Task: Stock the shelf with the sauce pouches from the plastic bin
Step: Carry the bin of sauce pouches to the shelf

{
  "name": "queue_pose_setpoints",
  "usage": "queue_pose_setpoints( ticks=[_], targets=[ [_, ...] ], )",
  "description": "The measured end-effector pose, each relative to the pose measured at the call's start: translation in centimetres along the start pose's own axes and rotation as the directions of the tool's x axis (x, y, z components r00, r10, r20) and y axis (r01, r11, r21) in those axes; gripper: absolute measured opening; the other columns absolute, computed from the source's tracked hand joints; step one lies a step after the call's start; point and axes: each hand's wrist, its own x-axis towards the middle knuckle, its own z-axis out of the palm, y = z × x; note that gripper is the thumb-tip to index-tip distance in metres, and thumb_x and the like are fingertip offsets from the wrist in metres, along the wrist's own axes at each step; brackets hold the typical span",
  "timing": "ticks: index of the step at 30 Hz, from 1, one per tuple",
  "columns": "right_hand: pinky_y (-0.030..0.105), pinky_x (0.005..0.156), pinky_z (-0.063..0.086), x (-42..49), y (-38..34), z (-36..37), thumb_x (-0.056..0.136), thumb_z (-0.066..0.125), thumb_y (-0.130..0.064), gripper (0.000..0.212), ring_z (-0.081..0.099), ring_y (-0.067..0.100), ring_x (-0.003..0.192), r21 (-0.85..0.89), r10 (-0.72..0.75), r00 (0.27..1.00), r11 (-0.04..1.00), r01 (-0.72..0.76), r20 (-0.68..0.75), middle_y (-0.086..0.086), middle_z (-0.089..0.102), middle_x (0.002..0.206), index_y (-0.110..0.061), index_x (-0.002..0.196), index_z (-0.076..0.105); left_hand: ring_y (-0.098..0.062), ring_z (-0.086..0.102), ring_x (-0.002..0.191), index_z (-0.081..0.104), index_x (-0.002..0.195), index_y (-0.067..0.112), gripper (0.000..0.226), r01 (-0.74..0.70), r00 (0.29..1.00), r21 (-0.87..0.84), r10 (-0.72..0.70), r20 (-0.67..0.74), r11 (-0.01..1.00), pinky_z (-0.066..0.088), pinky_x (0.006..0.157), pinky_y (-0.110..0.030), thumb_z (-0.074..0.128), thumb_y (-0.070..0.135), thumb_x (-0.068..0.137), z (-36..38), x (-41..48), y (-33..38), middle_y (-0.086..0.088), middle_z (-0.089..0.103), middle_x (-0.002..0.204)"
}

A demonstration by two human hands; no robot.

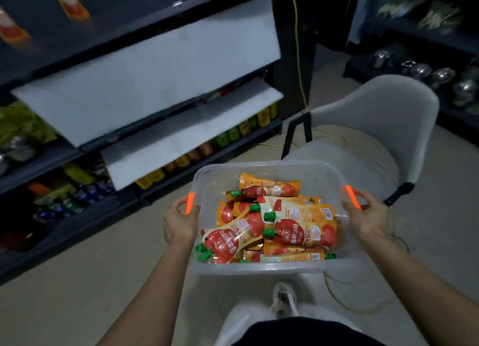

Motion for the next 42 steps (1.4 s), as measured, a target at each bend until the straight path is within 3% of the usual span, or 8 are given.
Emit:
queue_pose_setpoints(
  ticks=[5, 9, 15, 19, 22, 28, 33, 42],
  targets=[
    [0.052, 0.076, 0.055, 4.7, -2.2, 2.6, 0.085, 0.069, -0.029, 0.033, 0.061, 0.030, 0.081, -0.030, 0.090, 0.983, 0.995, -0.096, -0.158, 0.005, 0.060, 0.088, -0.030, 0.117, 0.063, -0.011, 0.059, 0.070, 0.066, 0.105, 0.024, 0.028, -0.065, 0.985, 0.032, 0.060, 0.161, 0.997, 0.050, 0.073, -0.031, 0.071, 0.043, 0.084, 6.5, 8.2, 6.0, 0.007, 0.062, 0.074],
    [0.053, 0.077, 0.055, 7.6, -2.8, 4.2, 0.085, 0.069, -0.029, 0.032, 0.060, 0.029, 0.085, -0.005, 0.177, 0.938, 0.982, -0.187, -0.298, 0.008, 0.062, 0.099, -0.031, 0.116, 0.063, -0.021, 0.066, 0.085, 0.068, 0.109, 0.025, 0.038, -0.162, 0.933, 0.124, 0.112, 0.342, 0.979, 0.055, 0.083, -0.041, 0.069, 0.052, 0.082, 13.1, 14.6, 10.4, -0.001, 0.072, 0.096],
    [0.053, 0.084, 0.054, 11.4, -1.9, 5.7, 0.087, 0.066, -0.027, 0.032, 0.063, 0.033, 0.095, 0.055, 0.263, 0.848, 0.962, -0.268, -0.460, 0.011, 0.065, 0.110, -0.024, 0.118, 0.060, -0.022, 0.064, 0.084, 0.067, 0.116, 0.017, 0.033, -0.431, 0.737, 0.201, 0.215, 0.641, 0.880, 0.052, 0.080, -0.032, 0.070, 0.033, 0.086, 23.7, 20.8, 16.9, -0.003, 0.069, 0.095],
    [0.041, 0.085, 0.051, 13.9, -1.4, 5.6, 0.088, 0.065, -0.016, 0.033, 0.061, 0.029, 0.096, 0.042, 0.267, 0.802, 0.956, -0.290, -0.534, 0.013, 0.065, 0.108, -0.010, 0.119, 0.061, -0.024, 0.063, 0.080, 0.066, 0.114, 0.014, 0.030, -0.559, 0.595, 0.186, 0.235, 0.768, 0.808, 0.052, 0.077, -0.033, 0.070, 0.027, 0.087, 30.9, 22.5, 20.1, -0.005, 0.066, 0.087],
    [0.036, 0.082, 0.046, 16.1, -0.4, 5.5, 0.088, 0.061, -0.007, 0.033, 0.056, 0.026, 0.093, 0.044, 0.271, 0.785, 0.953, -0.298, -0.556, 0.010, 0.060, 0.104, -0.008, 0.121, 0.058, -0.025, 0.064, 0.083, 0.064, 0.114, 0.014, 0.026, -0.603, 0.538, 0.176, 0.233, 0.810, 0.778, 0.052, 0.079, -0.033, 0.067, 0.024, 0.089, 36.4, 22.7, 21.2, -0.006, 0.066, 0.088],
    [0.054, 0.073, 0.056, 19.9, 3.9, 6.1, 0.089, 0.061, -0.020, 0.036, 0.064, 0.038, 0.081, 0.004, 0.308, 0.777, 0.931, -0.366, -0.549, 0.011, 0.061, 0.104, -0.031, 0.121, 0.049, -0.027, 0.067, 0.086, 0.064, 0.103, 0.022, 0.026, -0.596, 0.497, 0.133, 0.234, 0.836, 0.792, 0.056, 0.085, -0.044, 0.063, 0.044, 0.090, 44.8, 22.8, 21.1, -0.008, 0.071, 0.092],
    [0.057, 0.070, 0.057, 22.6, 7.2, 6.2, 0.088, 0.059, -0.025, 0.038, 0.066, 0.038, 0.080, -0.011, 0.351, 0.772, 0.907, -0.421, -0.530, 0.011, 0.064, 0.098, -0.044, 0.119, 0.046, -0.024, 0.066, 0.087, 0.068, 0.112, 0.017, 0.030, -0.646, 0.422, 0.085, 0.263, 0.867, 0.758, 0.055, 0.086, -0.039, 0.063, 0.039, 0.091, 48.3, 23.3, 21.1, -0.007, 0.071, 0.095],
    [0.057, 0.073, 0.056, 23.4, 7.8, 7.8, 0.090, 0.058, -0.016, 0.045, 0.064, 0.040, 0.081, -0.015, 0.391, 0.733, 0.877, -0.480, -0.557, 0.017, 0.063, 0.096, -0.038, 0.124, 0.041, -0.023, 0.067, 0.096, 0.061, 0.130, 0.023, 0.042, -0.739, 0.345, 0.100, 0.246, 0.906, 0.666, 0.054, 0.089, -0.037, 0.067, 0.022, 0.088, 50.0, 24.6, 20.0, -0.005, 0.072, 0.109]
  ],
)
